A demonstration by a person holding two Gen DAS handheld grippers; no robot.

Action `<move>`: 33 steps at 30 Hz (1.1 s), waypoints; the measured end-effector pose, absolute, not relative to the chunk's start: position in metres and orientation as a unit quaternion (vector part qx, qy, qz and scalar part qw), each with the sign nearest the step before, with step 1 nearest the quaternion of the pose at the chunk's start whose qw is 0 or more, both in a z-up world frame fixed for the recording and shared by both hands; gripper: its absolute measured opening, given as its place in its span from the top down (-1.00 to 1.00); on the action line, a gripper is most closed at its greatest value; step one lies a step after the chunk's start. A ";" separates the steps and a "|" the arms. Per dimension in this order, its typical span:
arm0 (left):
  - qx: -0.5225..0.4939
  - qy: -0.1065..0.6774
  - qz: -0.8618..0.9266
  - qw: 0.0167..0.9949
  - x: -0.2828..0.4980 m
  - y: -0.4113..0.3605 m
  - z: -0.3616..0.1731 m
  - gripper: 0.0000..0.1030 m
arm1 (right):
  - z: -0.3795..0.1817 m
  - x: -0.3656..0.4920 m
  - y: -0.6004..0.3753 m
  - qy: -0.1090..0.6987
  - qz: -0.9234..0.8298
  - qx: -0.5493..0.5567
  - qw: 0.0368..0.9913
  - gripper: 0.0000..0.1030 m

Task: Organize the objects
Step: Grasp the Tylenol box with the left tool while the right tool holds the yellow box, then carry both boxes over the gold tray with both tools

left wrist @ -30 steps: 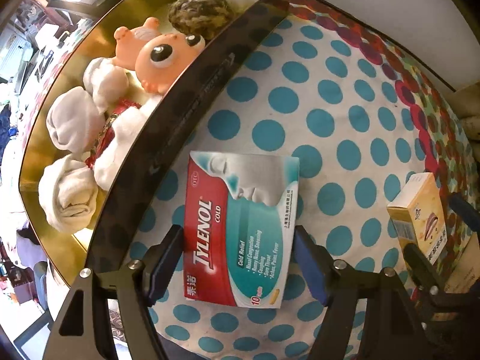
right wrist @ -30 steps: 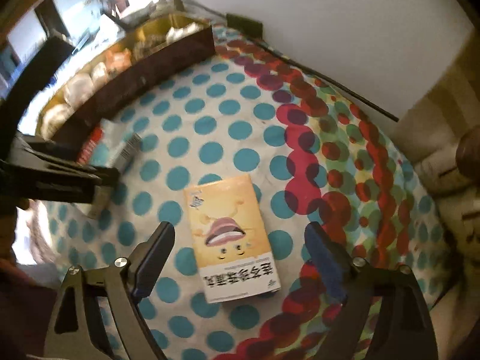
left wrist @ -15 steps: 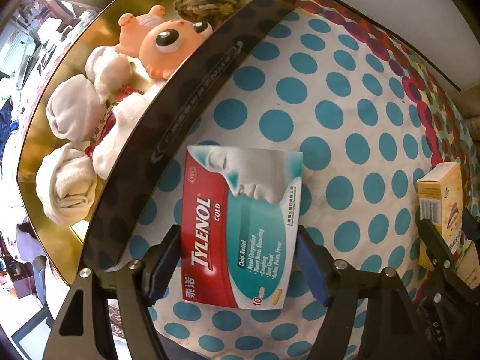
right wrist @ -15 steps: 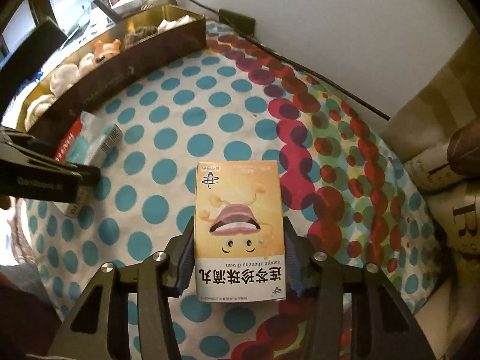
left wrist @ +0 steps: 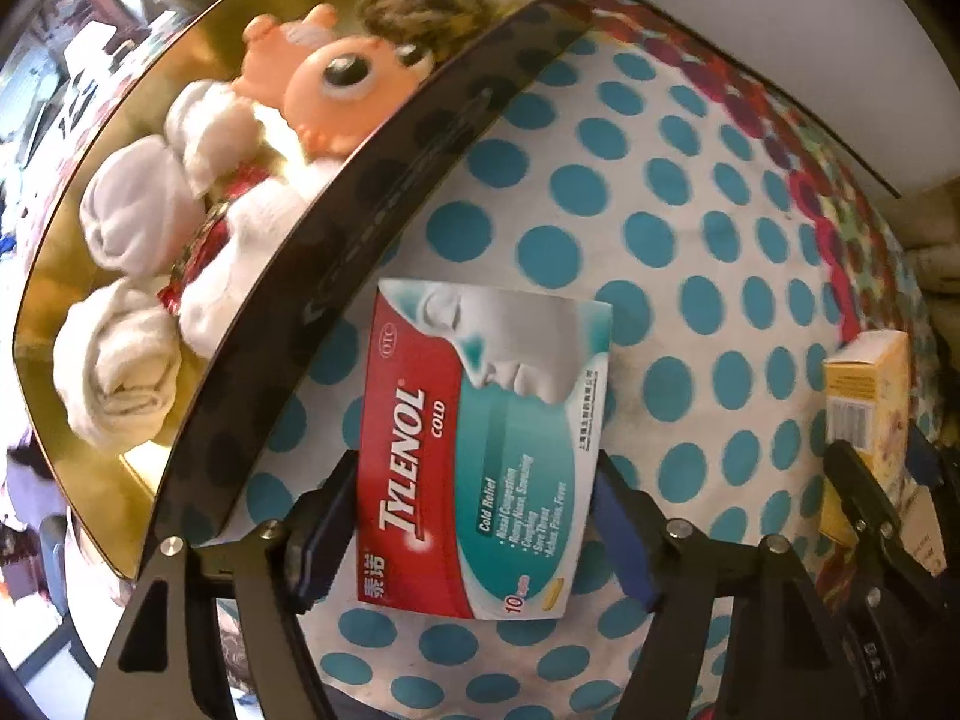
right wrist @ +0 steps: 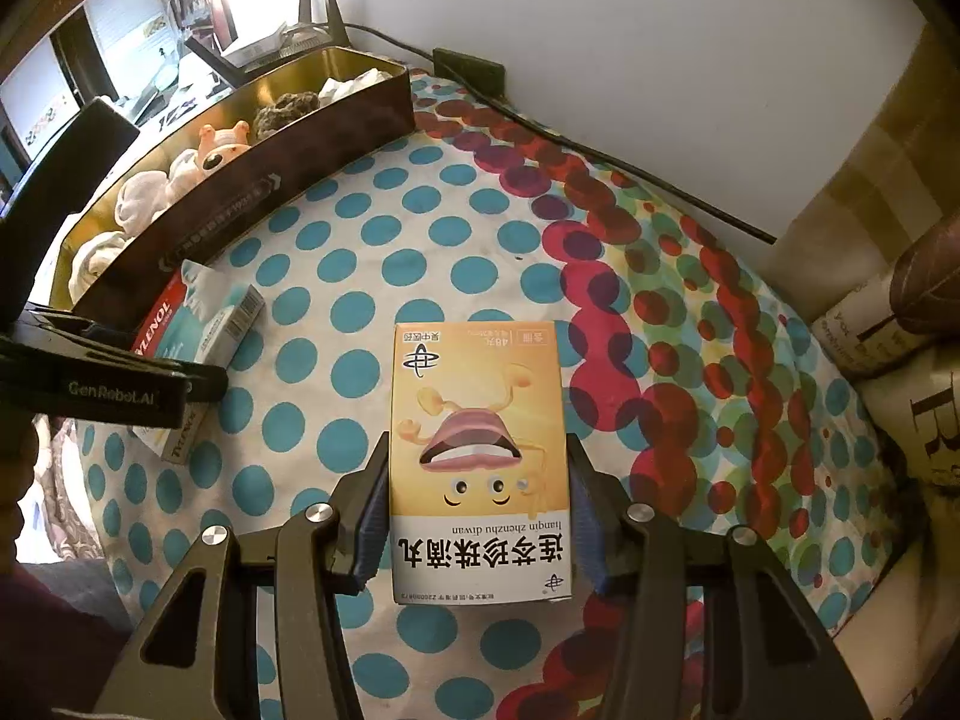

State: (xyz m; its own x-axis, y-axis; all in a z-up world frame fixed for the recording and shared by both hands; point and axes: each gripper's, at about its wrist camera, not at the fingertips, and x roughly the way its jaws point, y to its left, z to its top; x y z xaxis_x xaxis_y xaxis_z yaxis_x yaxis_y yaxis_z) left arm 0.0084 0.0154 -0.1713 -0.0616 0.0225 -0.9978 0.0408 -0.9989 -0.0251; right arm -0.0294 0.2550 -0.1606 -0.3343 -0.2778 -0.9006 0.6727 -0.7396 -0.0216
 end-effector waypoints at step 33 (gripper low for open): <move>0.555 -0.007 -0.831 0.020 0.018 -0.004 -0.078 -0.44 | -0.095 -0.021 0.194 0.129 -0.812 0.444 0.355 0.06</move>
